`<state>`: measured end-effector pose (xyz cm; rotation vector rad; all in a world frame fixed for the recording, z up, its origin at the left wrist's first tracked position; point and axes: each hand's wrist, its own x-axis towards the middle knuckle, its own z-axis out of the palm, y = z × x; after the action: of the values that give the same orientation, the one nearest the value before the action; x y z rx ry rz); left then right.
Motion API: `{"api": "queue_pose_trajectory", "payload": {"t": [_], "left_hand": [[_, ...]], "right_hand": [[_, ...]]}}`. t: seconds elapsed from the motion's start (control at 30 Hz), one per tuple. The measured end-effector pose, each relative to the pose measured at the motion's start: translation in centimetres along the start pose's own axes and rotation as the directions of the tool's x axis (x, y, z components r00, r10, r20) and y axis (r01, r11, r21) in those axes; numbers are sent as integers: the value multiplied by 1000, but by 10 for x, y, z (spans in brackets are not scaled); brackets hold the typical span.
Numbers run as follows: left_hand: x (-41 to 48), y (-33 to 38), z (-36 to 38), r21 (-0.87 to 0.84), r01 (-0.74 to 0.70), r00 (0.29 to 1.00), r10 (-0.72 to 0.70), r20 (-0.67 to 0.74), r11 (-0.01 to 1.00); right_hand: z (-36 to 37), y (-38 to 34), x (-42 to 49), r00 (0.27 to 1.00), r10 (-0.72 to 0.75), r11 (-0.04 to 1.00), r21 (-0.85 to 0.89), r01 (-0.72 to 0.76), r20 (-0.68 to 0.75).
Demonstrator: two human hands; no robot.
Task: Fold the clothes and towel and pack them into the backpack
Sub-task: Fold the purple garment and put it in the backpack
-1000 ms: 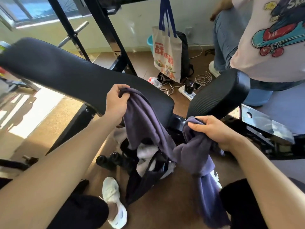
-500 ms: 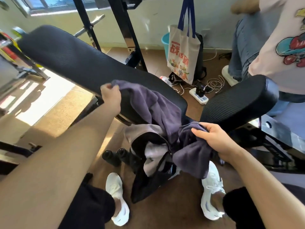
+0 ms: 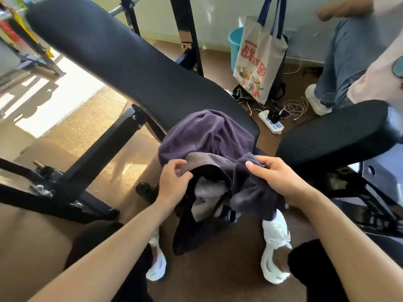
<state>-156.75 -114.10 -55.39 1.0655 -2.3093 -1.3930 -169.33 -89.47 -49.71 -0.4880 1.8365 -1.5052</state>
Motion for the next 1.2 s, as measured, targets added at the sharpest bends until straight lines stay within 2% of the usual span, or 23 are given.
{"api": "queue_pose_trajectory", "payload": {"t": [0.07,0.17,0.23,0.3,0.37,0.47,0.6,0.73,0.83,0.9,1.07,1.2], "left_hand": [[-22,4,1,-57,-126,967,136,214,990],[-45,12,-1,-165,-277,847,321,423,947],[-51,14,-4,-240,-331,755,409,512,912],[-58,14,-6,-299,-339,702,452,551,892],[-63,7,-11,-301,-328,699,444,561,896],[-71,-5,-23,-264,-321,694,415,588,910],[-88,-18,-41,-254,-310,683,401,611,916],[-118,-31,-49,-248,-285,647,376,663,926],[-142,-38,-48,-252,-228,655,340,675,940],[-157,-41,-48,-246,-210,696,321,642,946],[-174,-48,-50,-144,-228,823,270,500,963],[-169,-62,-57,136,-285,861,191,472,949]], "right_hand": [[9,-8,-7,994,-1,995,-94,12,107],[27,-20,-17,970,-33,954,-282,103,240],[42,-22,-23,953,-69,902,-390,186,295],[56,-19,-31,945,-93,895,-390,218,315],[67,-11,-41,946,-144,890,-379,253,291],[78,-3,-53,947,-248,835,-452,315,202],[87,12,-75,942,-329,793,-523,312,64],[102,20,-99,914,-405,754,-554,354,32],[117,23,-113,900,-428,735,-548,400,84],[125,27,-122,893,-442,725,-553,410,82],[122,36,-130,889,-447,730,-616,296,-103],[109,42,-131,845,-458,745,-637,197,-275]]}}
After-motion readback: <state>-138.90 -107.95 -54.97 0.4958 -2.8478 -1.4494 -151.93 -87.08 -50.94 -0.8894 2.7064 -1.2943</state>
